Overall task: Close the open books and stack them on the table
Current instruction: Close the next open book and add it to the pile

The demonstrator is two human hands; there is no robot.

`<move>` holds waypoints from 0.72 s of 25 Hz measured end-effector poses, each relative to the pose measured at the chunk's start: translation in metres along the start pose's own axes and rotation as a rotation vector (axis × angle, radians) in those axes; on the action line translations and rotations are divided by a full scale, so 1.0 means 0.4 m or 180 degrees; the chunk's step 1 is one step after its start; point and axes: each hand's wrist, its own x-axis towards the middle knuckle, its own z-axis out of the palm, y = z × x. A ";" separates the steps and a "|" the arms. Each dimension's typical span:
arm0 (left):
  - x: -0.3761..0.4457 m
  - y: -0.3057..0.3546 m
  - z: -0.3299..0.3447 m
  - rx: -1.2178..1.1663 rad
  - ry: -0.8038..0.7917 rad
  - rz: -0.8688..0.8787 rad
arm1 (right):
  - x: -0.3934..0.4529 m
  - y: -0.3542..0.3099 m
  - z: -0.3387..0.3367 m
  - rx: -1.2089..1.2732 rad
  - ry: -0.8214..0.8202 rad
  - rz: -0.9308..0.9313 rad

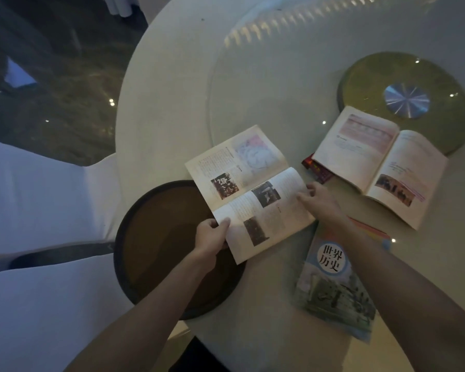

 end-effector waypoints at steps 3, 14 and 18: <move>0.013 0.029 -0.033 -0.0443 0.0028 -0.0119 | 0.025 0.004 -0.036 0.0539 -0.0041 0.0102; 0.099 0.146 -0.125 -0.1156 -0.0236 -0.0126 | 0.112 -0.155 -0.027 0.3096 -0.0609 0.0219; 0.140 0.154 -0.118 -0.0354 0.0248 -0.0024 | 0.142 -0.177 0.028 0.2473 -0.0657 0.0155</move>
